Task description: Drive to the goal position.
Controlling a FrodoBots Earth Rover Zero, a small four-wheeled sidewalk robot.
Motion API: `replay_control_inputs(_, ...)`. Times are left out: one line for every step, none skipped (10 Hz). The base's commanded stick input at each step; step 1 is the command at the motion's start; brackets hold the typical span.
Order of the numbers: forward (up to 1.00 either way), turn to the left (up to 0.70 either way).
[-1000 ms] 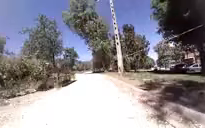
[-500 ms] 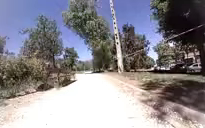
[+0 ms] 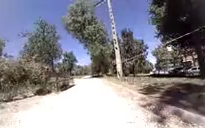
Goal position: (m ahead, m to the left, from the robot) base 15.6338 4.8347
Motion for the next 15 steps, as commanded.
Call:
replay_control_inputs(0.85,0.0)
replay_control_inputs(0.85,0.0)
replay_control_inputs(0.85,0.0)
replay_control_inputs(0.85,0.0)
replay_control_inputs(0.85,0.0)
replay_control_inputs(0.85,0.0)
replay_control_inputs(0.85,0.0)
replay_control_inputs(0.85,0.0)
replay_control_inputs(0.85,0.0)
replay_control_inputs(0.85,0.0)
replay_control_inputs(0.85,0.0)
replay_control_inputs(0.85,0.0)
replay_control_inputs(0.85,0.0)
replay_control_inputs(0.85,0.0)
replay_control_inputs(0.85,0.0)
